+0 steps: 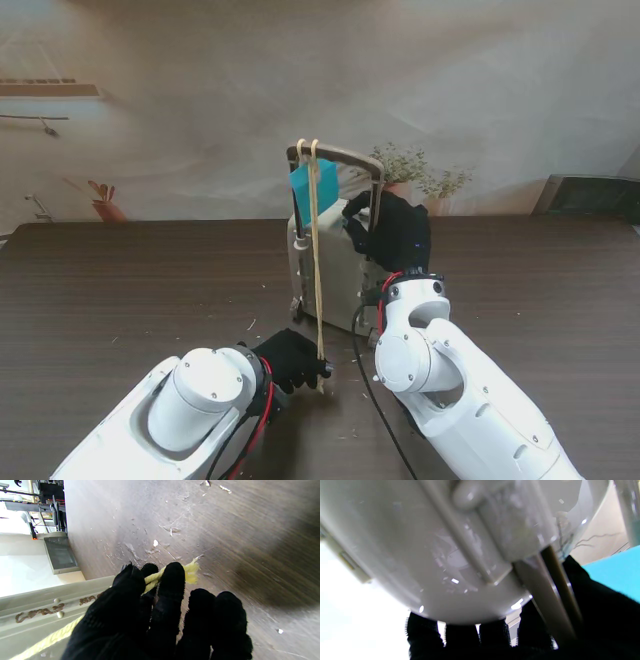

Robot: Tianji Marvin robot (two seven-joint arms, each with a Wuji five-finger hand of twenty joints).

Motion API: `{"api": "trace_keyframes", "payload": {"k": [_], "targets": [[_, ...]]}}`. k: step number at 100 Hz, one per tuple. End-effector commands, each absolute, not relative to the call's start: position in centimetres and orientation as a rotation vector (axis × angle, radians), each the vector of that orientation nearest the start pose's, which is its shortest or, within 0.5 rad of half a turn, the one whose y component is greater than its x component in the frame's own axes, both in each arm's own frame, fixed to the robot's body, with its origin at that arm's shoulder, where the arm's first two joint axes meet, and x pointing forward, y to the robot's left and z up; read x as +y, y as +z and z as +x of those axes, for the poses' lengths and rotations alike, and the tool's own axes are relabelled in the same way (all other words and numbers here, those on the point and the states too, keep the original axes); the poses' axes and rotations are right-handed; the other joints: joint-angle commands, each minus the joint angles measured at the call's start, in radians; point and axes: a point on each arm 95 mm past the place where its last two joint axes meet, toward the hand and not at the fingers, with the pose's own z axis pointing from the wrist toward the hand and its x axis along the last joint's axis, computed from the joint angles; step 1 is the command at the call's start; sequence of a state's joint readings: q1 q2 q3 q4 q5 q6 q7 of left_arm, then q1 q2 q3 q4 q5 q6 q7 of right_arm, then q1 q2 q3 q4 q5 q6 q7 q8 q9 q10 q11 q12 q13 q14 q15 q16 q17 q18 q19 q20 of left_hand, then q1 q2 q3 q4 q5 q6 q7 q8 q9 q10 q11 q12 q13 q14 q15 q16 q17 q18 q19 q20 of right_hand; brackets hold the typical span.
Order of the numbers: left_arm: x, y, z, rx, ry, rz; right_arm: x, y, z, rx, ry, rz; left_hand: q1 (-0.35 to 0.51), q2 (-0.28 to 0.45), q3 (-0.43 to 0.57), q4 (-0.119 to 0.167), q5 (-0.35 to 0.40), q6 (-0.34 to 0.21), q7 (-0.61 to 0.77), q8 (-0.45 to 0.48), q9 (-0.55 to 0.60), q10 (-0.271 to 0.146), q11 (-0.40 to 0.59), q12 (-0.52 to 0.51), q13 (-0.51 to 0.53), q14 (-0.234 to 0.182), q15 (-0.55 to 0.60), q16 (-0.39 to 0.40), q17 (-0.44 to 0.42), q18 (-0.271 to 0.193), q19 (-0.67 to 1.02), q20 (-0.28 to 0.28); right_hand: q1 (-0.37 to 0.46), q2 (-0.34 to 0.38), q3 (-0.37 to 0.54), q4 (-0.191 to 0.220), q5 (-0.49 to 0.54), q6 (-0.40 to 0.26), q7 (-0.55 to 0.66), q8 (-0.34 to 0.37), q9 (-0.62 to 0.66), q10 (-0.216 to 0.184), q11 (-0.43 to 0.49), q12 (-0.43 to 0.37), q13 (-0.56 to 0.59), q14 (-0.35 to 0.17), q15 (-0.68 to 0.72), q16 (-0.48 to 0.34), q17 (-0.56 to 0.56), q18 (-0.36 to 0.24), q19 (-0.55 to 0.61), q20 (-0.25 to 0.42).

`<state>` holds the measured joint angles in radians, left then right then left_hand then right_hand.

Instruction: Attach a luggage tag to a suitcase

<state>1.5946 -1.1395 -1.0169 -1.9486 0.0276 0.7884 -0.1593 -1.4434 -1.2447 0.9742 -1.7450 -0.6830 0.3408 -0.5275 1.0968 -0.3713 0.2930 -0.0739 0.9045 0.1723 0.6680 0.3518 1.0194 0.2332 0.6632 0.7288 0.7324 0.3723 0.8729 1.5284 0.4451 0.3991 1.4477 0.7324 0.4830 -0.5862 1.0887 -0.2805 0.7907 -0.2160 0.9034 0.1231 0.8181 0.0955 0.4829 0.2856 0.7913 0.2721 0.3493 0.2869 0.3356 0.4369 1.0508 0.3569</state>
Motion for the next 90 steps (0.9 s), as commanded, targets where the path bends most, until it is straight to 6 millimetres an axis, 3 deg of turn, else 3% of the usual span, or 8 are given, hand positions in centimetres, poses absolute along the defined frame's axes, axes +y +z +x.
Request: {"api": "trace_keyframes", "payload": {"k": [1,13,21,33,56,69,81,90], "targets": [[-10.9,-30.8,32.6,1.217,-1.363,-2.636,9.5,-27.0,39.2,0.822,1.783,1.376,0.049,0.030,-0.053,0.035,0.016,-0.015,-0.008,-0.026,-0.021,-0.012,-0.020,-0.002,-0.021,-0.011,-0.029,0.042,-0.017,-0.090,0.000,-0.009,0.085,-0.010,0.015,-0.013,0.107,0.081,0.077,0.005,0.206,0.036,0.141,0.054,0.113,0.000,0.100,0.035,0.027,-0.006,0.050,0.008],[-10.6,-30.5,32.3,1.207,-1.378,-2.640,9.5,-27.0,39.2,0.825,1.782,1.376,-0.014,0.152,-0.229,0.054,-0.116,-0.014,-0.253,-0.009,-0.225,0.023,-0.058,-0.101,-0.279,0.056,-0.046,0.019,-0.158,-0.117,-0.103,-0.032,0.085,-0.009,0.015,-0.013,0.108,0.079,0.077,0.005,0.205,0.039,0.139,0.054,0.112,0.001,0.099,0.035,0.027,-0.005,0.050,0.007],[-10.5,-30.1,32.0,1.173,-1.385,-2.683,9.5,-27.0,39.2,0.825,1.781,1.376,-0.088,0.188,-0.217,0.056,-0.239,0.020,-0.358,-0.051,-0.359,0.048,-0.092,-0.109,-0.685,0.302,0.214,-0.126,-0.251,-0.118,-0.167,-0.052,0.086,-0.009,0.015,-0.013,0.106,0.081,0.076,0.005,0.204,0.039,0.139,0.054,0.112,0.002,0.099,0.035,0.025,-0.004,0.050,0.007],[-10.2,-29.4,31.4,1.148,-1.404,-2.689,9.5,-27.0,39.2,0.828,1.782,1.369,-0.157,0.206,-0.252,0.060,-0.440,0.072,-0.506,-0.147,-0.552,0.056,-0.143,-0.120,-0.764,0.307,0.225,-0.201,-0.353,-0.140,-0.219,-0.075,0.086,-0.008,0.014,-0.013,0.107,0.080,0.077,0.005,0.204,0.037,0.139,0.054,0.112,0.001,0.099,0.035,0.025,-0.005,0.050,0.006],[-9.5,-27.7,29.6,1.162,-1.441,-2.571,9.5,-26.9,39.3,0.832,1.785,1.364,-0.217,0.290,-0.304,0.065,-0.689,0.098,-0.646,-0.205,-0.838,0.013,-0.330,-0.223,-0.736,0.024,-0.252,-0.136,-0.534,-0.178,-0.380,-0.119,0.085,-0.008,0.013,-0.013,0.105,0.079,0.075,0.004,0.203,0.040,0.137,0.055,0.110,0.001,0.098,0.035,0.025,-0.005,0.050,0.005],[-8.8,-27.6,28.6,1.199,-1.423,-2.432,9.6,-26.9,39.3,0.825,1.794,1.365,-0.253,0.336,-0.309,0.066,-0.769,0.101,-0.697,-0.220,-0.912,-0.026,-0.597,-0.302,-0.724,-0.125,-0.604,-0.418,-0.527,-0.184,-0.761,-0.192,0.062,-0.014,0.011,-0.015,0.067,0.080,0.054,-0.005,0.178,0.057,0.132,0.053,0.102,0.002,0.095,0.034,0.019,-0.008,0.049,0.004],[-8.2,-27.7,28.2,1.143,-1.471,-2.334,9.4,-26.7,39.3,0.818,1.803,1.343,-0.268,0.348,-0.309,0.068,-0.769,0.079,-0.705,-0.313,-0.919,-0.051,-0.654,-0.454,-0.737,-0.196,-0.748,-0.598,-0.549,-0.194,-1.050,-0.025,-0.060,-0.029,0.070,0.009,0.004,0.130,-0.123,0.042,0.104,0.070,0.141,0.047,0.062,0.004,0.090,0.029,-0.002,-0.010,0.045,0.003],[-8.0,-27.4,28.0,1.074,-1.537,-2.265,9.2,-26.5,39.1,0.823,1.808,1.317,-0.269,0.344,-0.308,0.068,-0.769,0.074,-0.700,-0.304,-0.919,-0.054,-0.665,-0.491,-0.731,-0.207,-0.762,-0.641,-0.549,-0.191,-1.160,0.031,-0.134,0.007,0.059,0.130,-0.037,0.170,-0.251,0.164,0.019,0.080,0.146,0.047,0.019,0.003,0.084,0.022,-0.028,-0.021,0.030,-0.006]]}}
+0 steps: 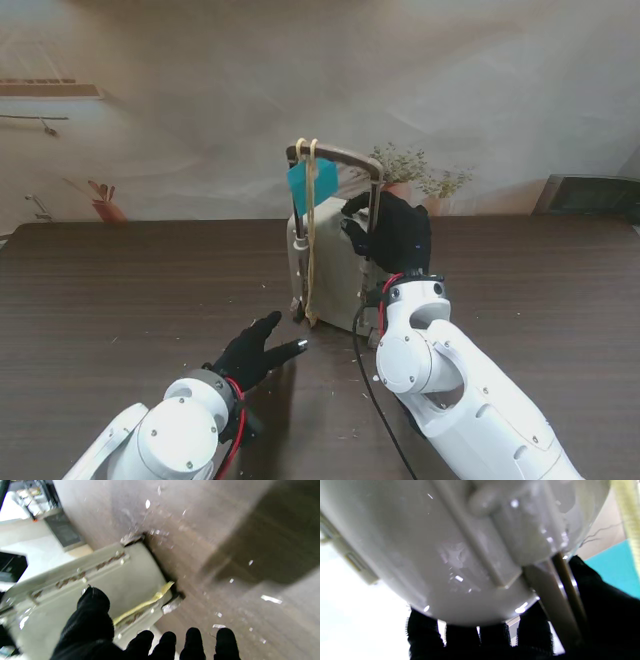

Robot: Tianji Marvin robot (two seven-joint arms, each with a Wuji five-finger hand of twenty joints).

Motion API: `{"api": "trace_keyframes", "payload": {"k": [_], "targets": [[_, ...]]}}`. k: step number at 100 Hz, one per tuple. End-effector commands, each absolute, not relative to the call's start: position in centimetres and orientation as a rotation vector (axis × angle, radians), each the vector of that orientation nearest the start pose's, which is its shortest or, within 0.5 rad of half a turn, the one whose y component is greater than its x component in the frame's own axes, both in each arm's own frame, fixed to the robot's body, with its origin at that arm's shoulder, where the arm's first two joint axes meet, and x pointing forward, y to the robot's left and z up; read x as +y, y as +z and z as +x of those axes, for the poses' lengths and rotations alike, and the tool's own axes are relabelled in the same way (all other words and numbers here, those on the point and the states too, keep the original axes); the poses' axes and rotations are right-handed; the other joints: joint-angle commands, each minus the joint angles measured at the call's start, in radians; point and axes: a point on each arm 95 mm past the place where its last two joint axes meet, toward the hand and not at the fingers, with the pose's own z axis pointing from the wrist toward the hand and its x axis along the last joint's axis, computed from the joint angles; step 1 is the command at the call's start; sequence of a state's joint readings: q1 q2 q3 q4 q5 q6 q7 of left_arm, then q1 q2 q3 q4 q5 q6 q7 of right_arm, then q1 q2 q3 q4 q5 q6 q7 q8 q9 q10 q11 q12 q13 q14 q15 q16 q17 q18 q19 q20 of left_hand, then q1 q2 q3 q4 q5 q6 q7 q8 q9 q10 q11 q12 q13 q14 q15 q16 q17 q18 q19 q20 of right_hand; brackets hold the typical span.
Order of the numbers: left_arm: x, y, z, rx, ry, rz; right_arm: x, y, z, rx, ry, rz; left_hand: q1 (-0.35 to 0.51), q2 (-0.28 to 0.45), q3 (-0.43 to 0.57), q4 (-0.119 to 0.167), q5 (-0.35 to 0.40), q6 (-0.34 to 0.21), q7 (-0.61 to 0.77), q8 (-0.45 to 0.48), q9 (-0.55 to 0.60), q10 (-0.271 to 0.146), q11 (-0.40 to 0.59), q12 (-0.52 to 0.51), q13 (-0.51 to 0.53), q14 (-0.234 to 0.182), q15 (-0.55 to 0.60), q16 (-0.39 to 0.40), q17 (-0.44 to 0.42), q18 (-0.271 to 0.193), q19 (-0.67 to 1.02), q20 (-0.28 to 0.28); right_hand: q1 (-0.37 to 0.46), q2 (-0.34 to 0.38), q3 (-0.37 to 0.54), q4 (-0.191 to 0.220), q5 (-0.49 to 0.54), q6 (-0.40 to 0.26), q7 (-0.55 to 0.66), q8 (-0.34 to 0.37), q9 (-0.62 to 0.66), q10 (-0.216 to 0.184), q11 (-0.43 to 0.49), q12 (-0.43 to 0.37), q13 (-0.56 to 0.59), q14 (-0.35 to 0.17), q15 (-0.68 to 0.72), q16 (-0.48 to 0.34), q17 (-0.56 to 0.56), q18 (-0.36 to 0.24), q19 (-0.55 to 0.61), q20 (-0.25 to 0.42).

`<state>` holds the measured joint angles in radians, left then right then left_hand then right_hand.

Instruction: Attach a luggage tag to a suitcase

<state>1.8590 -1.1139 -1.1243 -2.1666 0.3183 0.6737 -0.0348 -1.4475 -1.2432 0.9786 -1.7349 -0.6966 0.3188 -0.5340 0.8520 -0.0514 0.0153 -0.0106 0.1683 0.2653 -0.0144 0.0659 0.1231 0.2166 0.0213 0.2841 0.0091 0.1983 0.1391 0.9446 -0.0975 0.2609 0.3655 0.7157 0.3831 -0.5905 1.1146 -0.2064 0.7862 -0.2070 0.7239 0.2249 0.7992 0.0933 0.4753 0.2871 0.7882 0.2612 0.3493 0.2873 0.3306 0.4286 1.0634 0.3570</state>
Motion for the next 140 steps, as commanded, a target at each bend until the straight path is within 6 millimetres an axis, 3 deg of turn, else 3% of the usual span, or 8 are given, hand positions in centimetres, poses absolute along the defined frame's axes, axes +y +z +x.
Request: {"api": "trace_keyframes", "payload": {"k": [1,7,19,32,99,116,123,140], "targets": [[-7.9,-27.4,28.0,1.068,-1.543,-2.257,9.2,-26.5,39.1,0.822,1.809,1.315,-0.024,0.023,-0.031,0.004,-0.033,-0.019,-0.018,-0.017,-0.023,-0.037,-0.023,-0.049,-0.007,-0.035,-0.030,-0.065,-0.003,-0.051,-0.090,0.053,-0.037,0.010,0.028,0.056,-0.038,0.164,-0.074,0.064,0.031,0.082,0.153,0.045,0.019,0.014,0.083,0.021,-0.025,-0.013,0.016,-0.007],[-7.7,-27.0,27.9,1.049,-1.575,-2.208,9.1,-26.3,39.0,0.823,1.814,1.303,-0.026,0.023,-0.030,0.005,-0.033,-0.020,-0.017,0.000,-0.025,-0.039,-0.025,-0.065,0.001,-0.048,-0.042,-0.159,0.008,-0.050,-0.145,0.096,-0.055,-0.010,0.002,0.050,-0.079,0.193,-0.090,0.064,-0.014,0.085,0.139,0.042,-0.011,0.013,0.073,0.016,-0.043,-0.022,0.004,-0.012],[-7.4,-26.0,27.7,1.016,-1.639,-2.121,8.9,-26.0,38.9,0.828,1.826,1.275,-0.024,0.017,-0.029,0.005,-0.033,-0.025,-0.007,0.040,-0.025,-0.041,-0.024,-0.068,0.013,-0.071,-0.061,-0.288,0.013,-0.048,-0.172,0.071,-0.081,-0.038,-0.037,0.038,-0.134,0.211,-0.107,0.052,-0.098,0.086,0.106,0.031,-0.064,0.006,0.043,-0.001,-0.075,-0.048,-0.034,-0.035],[-7.1,-25.3,27.4,0.992,-1.686,-2.070,8.9,-25.7,38.6,0.835,1.842,1.254,-0.021,0.013,-0.027,0.006,-0.033,-0.024,0.001,0.078,-0.024,-0.043,-0.021,-0.057,0.013,-0.082,-0.058,-0.325,0.011,-0.047,-0.188,0.047,-0.105,-0.047,-0.069,0.030,-0.186,0.242,-0.126,0.024,-0.157,0.083,0.062,0.014,-0.108,-0.003,0.004,-0.024,-0.104,-0.074,-0.069,-0.065],[-6.6,-23.2,26.6,0.990,-1.795,-1.904,8.3,-22.6,37.1,0.804,1.979,1.127,-0.016,0.005,-0.026,0.006,0.015,-0.027,0.029,0.124,-0.021,-0.038,0.006,0.027,0.009,-0.087,-0.036,-0.289,0.001,-0.037,-0.228,-0.044,-0.144,-0.023,-0.137,0.022,-0.327,0.250,-0.182,-0.034,-0.302,0.066,-0.038,-0.027,-0.252,-0.036,-0.163,-0.118,-0.221,-0.160,-0.205,-0.157],[-6.2,-22.3,26.7,0.994,-1.850,-1.770,7.4,-21.5,36.2,0.788,2.001,1.106,-0.024,-0.008,-0.027,0.007,0.083,-0.038,0.060,0.129,0.012,-0.034,0.030,0.091,0.005,-0.097,-0.028,-0.241,0.018,-0.021,-0.222,-0.064,-0.151,-0.012,-0.152,0.020,-0.338,0.256,-0.185,-0.039,-0.308,0.067,-0.049,-0.032,-0.265,-0.034,-0.171,-0.123,-0.232,-0.163,-0.216,-0.166],[-5.8,-21.7,26.7,0.991,-1.876,-1.690,6.8,-21.0,35.6,0.787,2.008,1.102,-0.030,-0.014,-0.024,0.008,0.108,-0.042,0.073,0.128,0.047,-0.030,0.027,0.099,0.015,-0.075,0.022,-0.192,0.031,-0.012,-0.221,-0.076,-0.152,0.003,-0.175,0.020,-0.337,0.259,-0.191,-0.045,-0.309,0.068,-0.055,-0.035,-0.270,-0.030,-0.173,-0.124,-0.236,-0.164,-0.221,-0.172],[-4.1,-20.9,26.3,1.007,-1.933,-1.538,5.1,-20.1,33.3,0.809,1.999,1.099,-0.052,-0.033,-0.020,0.014,0.206,-0.074,0.125,0.137,0.163,-0.019,0.035,0.092,0.039,-0.068,0.092,-0.180,0.084,0.021,-0.214,-0.097,-0.153,0.033,-0.227,0.021,-0.330,0.272,-0.209,-0.059,-0.303,0.070,-0.061,-0.038,-0.273,-0.032,-0.180,-0.124,-0.240,-0.168,-0.224,-0.181]]}}
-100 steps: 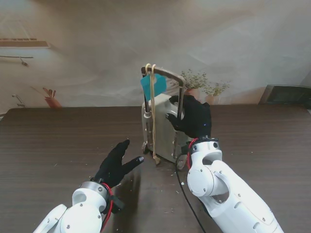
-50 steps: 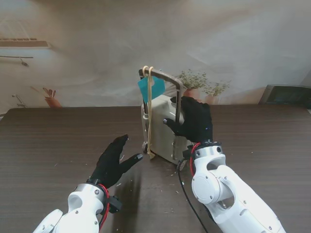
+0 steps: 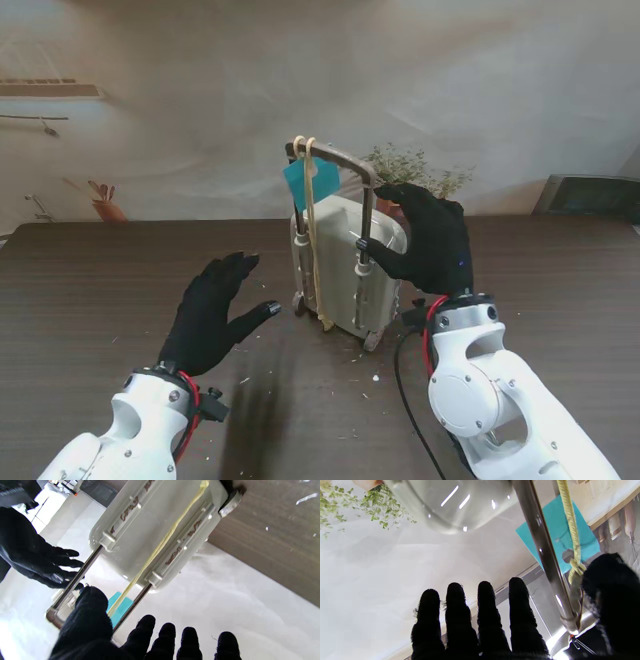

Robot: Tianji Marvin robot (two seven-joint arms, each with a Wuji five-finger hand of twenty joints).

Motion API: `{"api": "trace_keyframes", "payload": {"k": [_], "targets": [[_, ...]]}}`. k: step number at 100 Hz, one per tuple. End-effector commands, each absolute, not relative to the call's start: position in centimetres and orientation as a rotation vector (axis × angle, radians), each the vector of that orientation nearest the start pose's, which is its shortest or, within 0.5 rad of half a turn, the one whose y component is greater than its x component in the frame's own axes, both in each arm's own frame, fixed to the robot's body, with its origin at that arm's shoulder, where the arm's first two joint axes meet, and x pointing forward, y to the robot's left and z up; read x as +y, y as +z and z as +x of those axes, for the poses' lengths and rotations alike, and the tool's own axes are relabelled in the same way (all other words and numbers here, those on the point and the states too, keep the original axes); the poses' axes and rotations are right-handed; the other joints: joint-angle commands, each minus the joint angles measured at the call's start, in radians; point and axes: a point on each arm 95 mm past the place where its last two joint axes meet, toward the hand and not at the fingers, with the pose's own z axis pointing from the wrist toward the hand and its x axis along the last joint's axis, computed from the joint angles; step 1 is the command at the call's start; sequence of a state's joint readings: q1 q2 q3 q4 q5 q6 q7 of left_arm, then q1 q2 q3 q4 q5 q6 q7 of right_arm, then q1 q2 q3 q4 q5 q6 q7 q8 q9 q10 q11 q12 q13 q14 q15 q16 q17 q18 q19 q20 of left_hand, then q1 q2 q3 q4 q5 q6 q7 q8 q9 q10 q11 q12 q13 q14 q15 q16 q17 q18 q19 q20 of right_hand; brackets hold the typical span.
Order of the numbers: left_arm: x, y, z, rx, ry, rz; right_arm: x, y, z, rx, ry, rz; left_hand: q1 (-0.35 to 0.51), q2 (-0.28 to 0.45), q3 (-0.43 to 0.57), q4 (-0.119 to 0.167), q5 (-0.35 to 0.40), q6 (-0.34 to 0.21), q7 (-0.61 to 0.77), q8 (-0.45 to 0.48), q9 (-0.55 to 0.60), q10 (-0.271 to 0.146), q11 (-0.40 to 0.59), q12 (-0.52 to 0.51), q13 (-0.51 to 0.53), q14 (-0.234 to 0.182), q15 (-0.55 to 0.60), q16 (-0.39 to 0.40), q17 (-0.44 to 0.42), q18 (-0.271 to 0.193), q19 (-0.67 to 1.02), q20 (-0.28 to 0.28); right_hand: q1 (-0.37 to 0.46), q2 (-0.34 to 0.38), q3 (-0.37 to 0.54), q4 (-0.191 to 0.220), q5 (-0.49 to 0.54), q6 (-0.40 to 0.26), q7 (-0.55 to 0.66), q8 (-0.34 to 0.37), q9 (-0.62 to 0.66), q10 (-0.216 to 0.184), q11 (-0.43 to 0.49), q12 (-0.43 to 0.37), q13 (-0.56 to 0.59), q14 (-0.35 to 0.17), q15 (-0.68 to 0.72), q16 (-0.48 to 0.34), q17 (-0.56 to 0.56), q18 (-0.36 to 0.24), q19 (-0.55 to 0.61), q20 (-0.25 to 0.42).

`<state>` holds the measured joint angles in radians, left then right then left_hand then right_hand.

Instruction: Attach a luggage tag to a suitcase

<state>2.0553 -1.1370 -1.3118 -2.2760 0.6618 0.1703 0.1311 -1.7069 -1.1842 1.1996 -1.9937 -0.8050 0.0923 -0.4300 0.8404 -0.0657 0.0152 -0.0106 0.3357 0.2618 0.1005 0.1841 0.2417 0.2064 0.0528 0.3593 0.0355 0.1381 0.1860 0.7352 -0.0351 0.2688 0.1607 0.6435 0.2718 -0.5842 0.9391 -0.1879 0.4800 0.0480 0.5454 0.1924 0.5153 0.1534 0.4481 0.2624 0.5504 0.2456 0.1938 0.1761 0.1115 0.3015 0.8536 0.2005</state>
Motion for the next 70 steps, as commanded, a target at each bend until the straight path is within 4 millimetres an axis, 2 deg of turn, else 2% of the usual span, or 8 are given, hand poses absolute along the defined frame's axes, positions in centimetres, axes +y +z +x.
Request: {"api": "trace_keyframes", "payload": {"k": [1,13,17,24,28,38,42,70], "targets": [[-4.0,-20.9,26.2,1.010,-1.937,-1.531,4.9,-20.1,33.2,0.813,1.997,1.099,-0.042,-0.020,-0.020,0.014,0.044,-0.073,0.013,0.019,0.050,-0.008,0.004,0.016,0.014,-0.008,0.049,0.029,0.024,0.015,-0.008,-0.026,-0.043,0.029,-0.054,0.002,-0.024,0.017,-0.032,-0.028,-0.019,0.010,-0.034,-0.014,-0.035,-0.017,-0.025,-0.013,-0.021,-0.041,-0.014,-0.024],[-2.3,-21.0,25.9,1.051,-1.957,-1.498,3.6,-20.3,31.4,0.850,1.975,1.115,-0.048,-0.028,-0.020,0.017,0.100,-0.091,0.039,0.023,0.112,-0.007,0.014,0.011,0.040,-0.001,0.101,0.016,0.067,0.034,0.003,-0.035,-0.037,0.054,-0.100,0.005,-0.018,0.017,-0.047,-0.037,-0.007,0.008,-0.047,-0.020,-0.030,-0.018,-0.033,-0.008,-0.025,-0.047,-0.019,-0.031],[-1.8,-21.2,25.8,1.065,-1.961,-1.490,3.2,-20.5,30.9,0.870,1.966,1.123,-0.052,-0.032,-0.015,0.023,0.108,-0.094,0.042,0.020,0.124,-0.007,0.014,0.002,0.046,-0.002,0.123,-0.031,0.075,0.035,-0.002,-0.052,-0.037,0.063,-0.114,0.007,-0.016,0.017,-0.050,-0.040,-0.003,0.004,-0.050,-0.021,-0.025,-0.020,-0.034,-0.005,-0.021,-0.048,-0.020,-0.033],[-0.8,-22.1,25.9,1.083,-1.946,-1.496,2.6,-21.0,30.1,0.906,1.948,1.145,-0.058,-0.032,-0.017,0.022,0.109,-0.099,0.042,0.019,0.126,-0.011,0.018,0.002,0.052,-0.006,0.125,-0.043,0.076,0.039,-0.003,-0.056,-0.030,0.079,-0.148,0.013,-0.013,0.013,-0.055,-0.043,0.003,0.001,-0.058,-0.024,-0.022,-0.022,-0.041,-0.002,-0.022,-0.051,-0.022,-0.035],[-0.3,-22.6,25.9,1.093,-1.939,-1.501,2.4,-21.4,29.6,0.923,1.941,1.157,-0.058,-0.032,-0.016,0.023,0.109,-0.099,0.042,0.018,0.123,-0.015,0.023,-0.003,0.053,-0.009,0.128,-0.078,0.076,0.038,-0.004,-0.069,-0.030,0.083,-0.156,0.015,-0.012,0.010,-0.055,-0.043,0.007,-0.002,-0.058,-0.024,-0.019,-0.024,-0.041,-0.001,-0.022,-0.051,-0.022,-0.036],[0.6,-24.2,26.2,1.072,-1.935,-1.529,2.0,-22.7,28.8,0.965,1.916,1.179,-0.057,-0.035,-0.014,0.024,0.115,-0.098,0.044,0.017,0.131,-0.013,0.030,-0.002,0.062,-0.009,0.133,-0.085,0.078,0.046,-0.004,-0.073,-0.027,0.091,-0.178,0.019,-0.006,0.004,-0.053,-0.043,0.022,-0.007,-0.059,-0.025,-0.011,-0.028,-0.044,0.001,-0.019,-0.054,-0.023,-0.036],[0.8,-24.9,26.3,1.054,-1.943,-1.532,2.0,-23.3,28.5,0.988,1.902,1.190,-0.058,-0.035,-0.014,0.024,0.118,-0.099,0.044,0.017,0.135,-0.014,0.035,0.000,0.068,-0.007,0.136,-0.086,0.083,0.049,-0.003,-0.074,-0.020,0.100,-0.206,0.026,-0.006,0.002,-0.052,-0.042,0.027,-0.011,-0.064,-0.026,-0.009,-0.030,-0.051,0.004,-0.018,-0.058,-0.029,-0.038],[1.8,-27.3,26.6,1.002,-1.887,-1.480,2.1,-27.0,27.8,1.091,1.844,1.268,-0.075,-0.040,-0.007,0.031,0.119,-0.107,0.049,0.014,0.118,-0.029,0.109,0.000,0.097,-0.026,0.134,-0.122,0.088,0.062,-0.006,-0.092,-0.026,0.115,-0.223,0.034,0.003,-0.007,-0.043,-0.038,0.037,-0.024,-0.050,-0.018,-0.001,-0.034,-0.050,0.009,-0.016,-0.060,-0.032,-0.039]]}}
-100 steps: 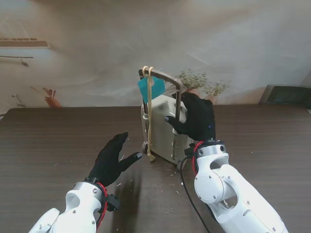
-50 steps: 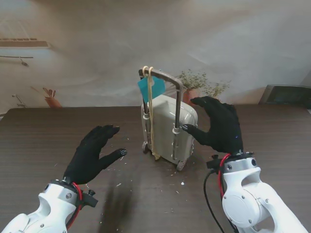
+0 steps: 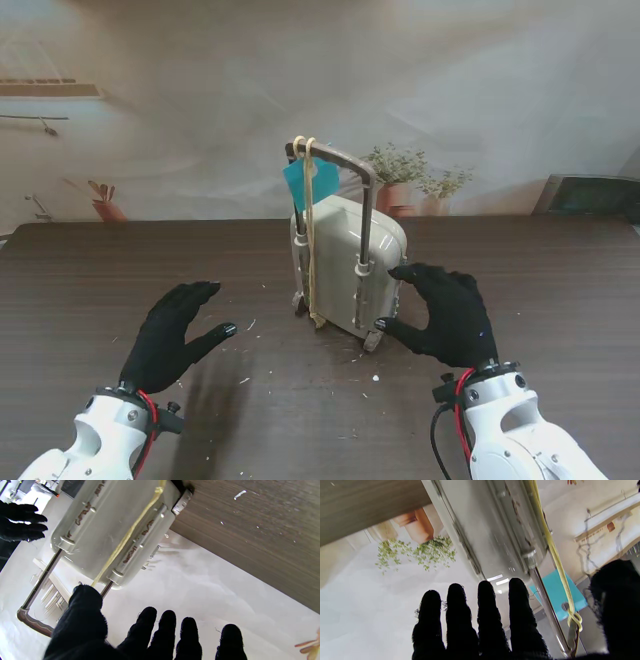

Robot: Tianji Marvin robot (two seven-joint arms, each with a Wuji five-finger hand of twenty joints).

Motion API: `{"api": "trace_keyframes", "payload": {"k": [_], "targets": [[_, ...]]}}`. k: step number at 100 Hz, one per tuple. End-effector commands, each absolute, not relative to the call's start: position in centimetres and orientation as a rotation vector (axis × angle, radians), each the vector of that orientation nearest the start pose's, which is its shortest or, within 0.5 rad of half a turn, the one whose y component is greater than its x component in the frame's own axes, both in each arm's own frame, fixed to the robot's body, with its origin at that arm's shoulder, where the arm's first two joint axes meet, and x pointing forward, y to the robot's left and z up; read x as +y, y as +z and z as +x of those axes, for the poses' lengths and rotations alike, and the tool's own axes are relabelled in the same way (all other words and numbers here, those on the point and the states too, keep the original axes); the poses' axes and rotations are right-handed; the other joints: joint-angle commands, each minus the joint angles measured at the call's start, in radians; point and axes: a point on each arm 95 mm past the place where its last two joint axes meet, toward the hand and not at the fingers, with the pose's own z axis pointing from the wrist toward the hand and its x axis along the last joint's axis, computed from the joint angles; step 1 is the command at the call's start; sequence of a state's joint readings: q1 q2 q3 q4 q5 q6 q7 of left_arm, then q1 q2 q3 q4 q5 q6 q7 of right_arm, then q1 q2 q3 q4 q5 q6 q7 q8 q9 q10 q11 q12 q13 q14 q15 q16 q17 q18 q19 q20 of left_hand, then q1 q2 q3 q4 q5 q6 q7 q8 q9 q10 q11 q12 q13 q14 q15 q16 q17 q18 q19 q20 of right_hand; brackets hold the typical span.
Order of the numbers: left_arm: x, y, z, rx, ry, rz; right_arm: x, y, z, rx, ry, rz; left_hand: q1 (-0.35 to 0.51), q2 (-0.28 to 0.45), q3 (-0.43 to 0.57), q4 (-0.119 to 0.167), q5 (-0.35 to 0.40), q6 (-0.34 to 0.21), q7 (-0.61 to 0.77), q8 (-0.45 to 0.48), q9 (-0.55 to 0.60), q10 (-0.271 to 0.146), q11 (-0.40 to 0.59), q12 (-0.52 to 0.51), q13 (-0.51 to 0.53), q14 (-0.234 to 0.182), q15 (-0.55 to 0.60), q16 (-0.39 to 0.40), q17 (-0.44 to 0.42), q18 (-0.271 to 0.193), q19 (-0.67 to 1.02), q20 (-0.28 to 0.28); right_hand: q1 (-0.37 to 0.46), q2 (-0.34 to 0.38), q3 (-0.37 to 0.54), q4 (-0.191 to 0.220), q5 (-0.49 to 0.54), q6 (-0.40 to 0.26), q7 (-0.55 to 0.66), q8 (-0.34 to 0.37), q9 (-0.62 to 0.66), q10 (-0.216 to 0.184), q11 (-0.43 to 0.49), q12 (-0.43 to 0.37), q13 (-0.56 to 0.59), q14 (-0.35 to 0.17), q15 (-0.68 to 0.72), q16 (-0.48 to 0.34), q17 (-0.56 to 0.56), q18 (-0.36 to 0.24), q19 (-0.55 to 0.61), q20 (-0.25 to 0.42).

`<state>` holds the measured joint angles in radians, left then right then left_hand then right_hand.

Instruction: Attach a luggage tag to a suitcase

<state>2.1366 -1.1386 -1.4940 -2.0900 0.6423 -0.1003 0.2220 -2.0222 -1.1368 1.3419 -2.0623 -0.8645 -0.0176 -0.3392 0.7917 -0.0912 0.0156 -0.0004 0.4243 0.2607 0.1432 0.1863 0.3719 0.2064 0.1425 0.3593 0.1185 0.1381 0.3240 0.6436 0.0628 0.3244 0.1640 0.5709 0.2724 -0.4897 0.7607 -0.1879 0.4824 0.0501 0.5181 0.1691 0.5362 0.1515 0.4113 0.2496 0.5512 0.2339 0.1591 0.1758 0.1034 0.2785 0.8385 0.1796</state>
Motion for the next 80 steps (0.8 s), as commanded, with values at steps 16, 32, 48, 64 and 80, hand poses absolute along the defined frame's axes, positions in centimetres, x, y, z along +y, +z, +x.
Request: {"api": "trace_keyframes", "payload": {"k": [16,32,48,64,80], "targets": [[1.4,-27.7,26.8,1.011,-1.900,-1.459,2.3,-28.6,27.6,1.107,1.801,1.316,-0.029,-0.017,0.000,0.023,0.032,-0.112,0.012,0.011,-0.021,-0.038,0.045,-0.011,0.021,-0.040,-0.016,-0.047,-0.017,0.006,-0.018,-0.034,-0.027,0.025,-0.045,0.037,0.001,-0.005,-0.013,-0.013,0.016,-0.019,-0.010,-0.003,0.000,-0.019,-0.014,0.011,-0.008,-0.035,-0.021,-0.020],[0.7,-27.6,27.0,1.024,-1.921,-1.461,2.3,-30.0,27.3,1.092,1.780,1.358,-0.031,-0.015,0.002,0.023,0.029,-0.115,0.014,0.010,-0.026,-0.040,0.051,-0.018,0.025,-0.042,-0.028,-0.058,-0.021,0.005,-0.020,-0.040,-0.025,0.019,-0.036,0.038,0.006,0.000,-0.010,-0.012,0.020,-0.017,-0.008,-0.002,0.003,-0.016,-0.013,0.013,-0.007,-0.032,-0.023,-0.021],[0.2,-27.3,27.1,1.037,-1.925,-1.475,2.4,-30.4,27.2,1.077,1.770,1.379,-0.032,-0.013,0.003,0.023,0.028,-0.115,0.015,0.010,-0.029,-0.040,0.053,-0.022,0.021,-0.044,-0.032,-0.063,-0.028,0.001,-0.023,-0.045,-0.026,0.015,-0.019,0.037,0.008,0.002,-0.009,-0.011,0.022,-0.014,-0.005,-0.001,0.004,-0.016,-0.011,0.014,-0.006,-0.031,-0.024,-0.021],[0.0,-27.1,27.2,1.045,-1.933,-1.456,2.4,-30.4,27.1,1.077,1.768,1.369,-0.032,-0.013,0.004,0.022,0.027,-0.116,0.016,0.010,-0.028,-0.041,0.054,-0.025,0.021,-0.048,-0.036,-0.065,-0.031,0.000,-0.024,-0.049,-0.028,0.010,-0.004,0.036,0.009,0.003,-0.007,-0.010,0.022,-0.015,-0.002,0.000,0.006,-0.015,-0.008,0.015,-0.006,-0.032,-0.022,-0.021],[0.0,-27.3,27.0,1.047,-1.934,-1.469,2.3,-30.3,27.2,1.072,1.766,1.362,-0.031,-0.014,0.004,0.023,0.026,-0.116,0.016,0.010,-0.029,-0.040,0.054,-0.026,0.022,-0.047,-0.039,-0.067,-0.033,0.000,-0.024,-0.051,-0.032,0.007,0.007,0.033,0.008,0.004,-0.007,-0.010,0.021,-0.015,-0.002,0.001,0.005,-0.016,-0.006,0.015,-0.008,-0.033,-0.021,-0.021]]}}
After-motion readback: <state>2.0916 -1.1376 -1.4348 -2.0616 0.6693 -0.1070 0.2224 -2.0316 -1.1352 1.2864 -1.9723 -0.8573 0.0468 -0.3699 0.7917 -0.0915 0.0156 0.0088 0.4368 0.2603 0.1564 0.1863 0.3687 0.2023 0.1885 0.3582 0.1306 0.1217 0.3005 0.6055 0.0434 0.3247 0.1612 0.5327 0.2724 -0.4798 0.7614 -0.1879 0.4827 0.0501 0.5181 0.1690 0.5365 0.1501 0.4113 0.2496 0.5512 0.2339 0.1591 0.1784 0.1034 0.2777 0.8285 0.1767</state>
